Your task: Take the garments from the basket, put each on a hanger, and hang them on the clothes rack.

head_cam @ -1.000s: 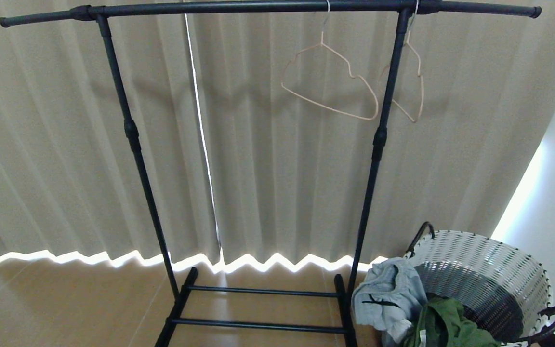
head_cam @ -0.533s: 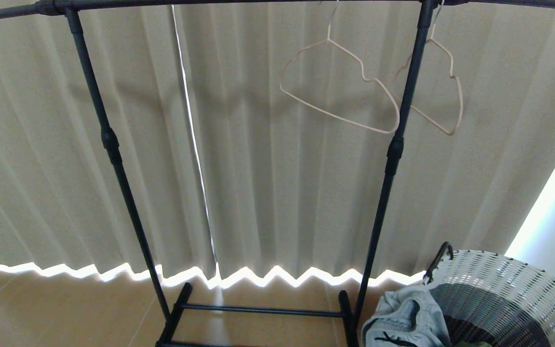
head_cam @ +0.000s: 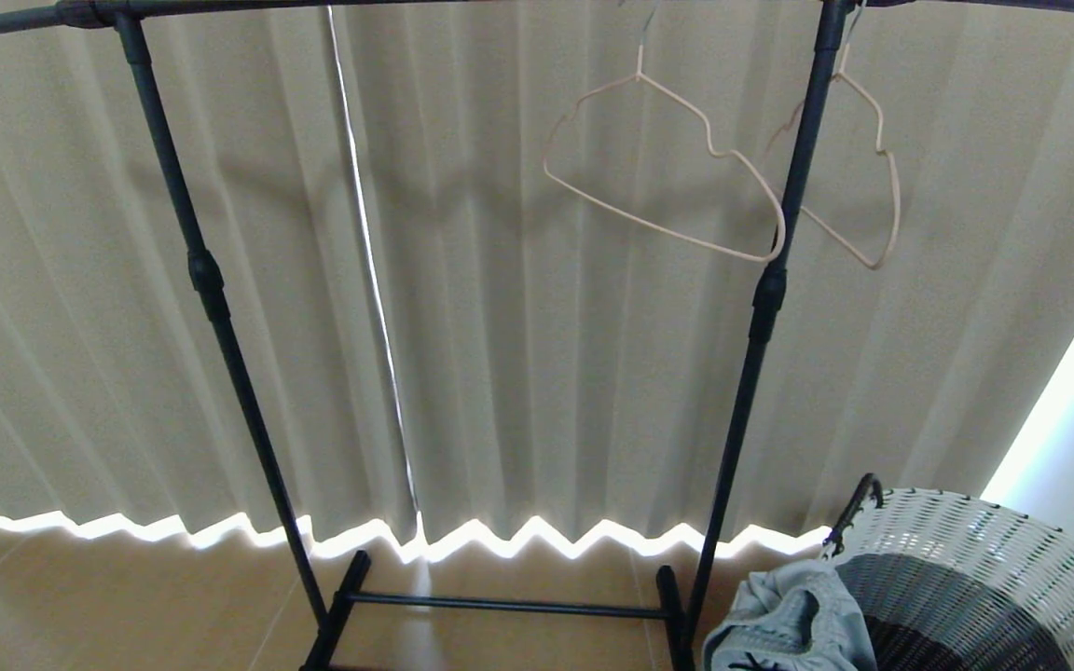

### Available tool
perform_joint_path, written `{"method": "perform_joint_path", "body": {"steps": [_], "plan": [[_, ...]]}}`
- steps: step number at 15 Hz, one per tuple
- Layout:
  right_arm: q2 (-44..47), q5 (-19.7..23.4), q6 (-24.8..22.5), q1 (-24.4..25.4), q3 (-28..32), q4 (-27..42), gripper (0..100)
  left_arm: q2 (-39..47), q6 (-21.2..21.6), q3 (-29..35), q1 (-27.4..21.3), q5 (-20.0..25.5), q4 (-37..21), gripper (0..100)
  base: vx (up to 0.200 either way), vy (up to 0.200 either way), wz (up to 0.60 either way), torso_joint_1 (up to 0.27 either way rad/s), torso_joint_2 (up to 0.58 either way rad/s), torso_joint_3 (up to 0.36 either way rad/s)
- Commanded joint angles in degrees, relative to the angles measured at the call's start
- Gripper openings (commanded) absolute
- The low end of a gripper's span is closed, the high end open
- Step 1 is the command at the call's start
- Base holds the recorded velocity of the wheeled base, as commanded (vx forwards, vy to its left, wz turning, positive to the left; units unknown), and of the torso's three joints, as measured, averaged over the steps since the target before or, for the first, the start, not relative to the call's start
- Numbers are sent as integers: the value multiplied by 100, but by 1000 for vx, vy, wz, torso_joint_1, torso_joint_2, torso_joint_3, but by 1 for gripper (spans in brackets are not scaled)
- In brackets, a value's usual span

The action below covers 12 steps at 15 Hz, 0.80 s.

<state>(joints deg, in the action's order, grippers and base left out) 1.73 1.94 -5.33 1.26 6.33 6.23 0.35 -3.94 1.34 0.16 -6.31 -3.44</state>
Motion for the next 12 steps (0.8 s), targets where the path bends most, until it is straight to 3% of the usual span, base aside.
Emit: {"method": "perform_joint_path", "body": {"steps": [1, 4, 7, 12], "plan": [[785, -27, -170, 367, 510, 493, 100, 0, -2, -2, 2, -1, 1, 100, 0, 0, 0, 0, 0, 0], [2472, -62, -302, 490, 853, 634, 100, 0, -2, -2, 2, -1, 1, 100, 0, 0, 0, 0, 0, 0], [4046, -203, -742, 490, 1055, 564, 100, 0, -2, -2, 2, -1, 1, 100, 0, 0, 0, 0, 0, 0], [6067, -572, -1454, 542, 984, -333, 100, 0, -2, -2, 2, -1, 1, 100, 0, 0, 0, 0, 0, 0]]}}
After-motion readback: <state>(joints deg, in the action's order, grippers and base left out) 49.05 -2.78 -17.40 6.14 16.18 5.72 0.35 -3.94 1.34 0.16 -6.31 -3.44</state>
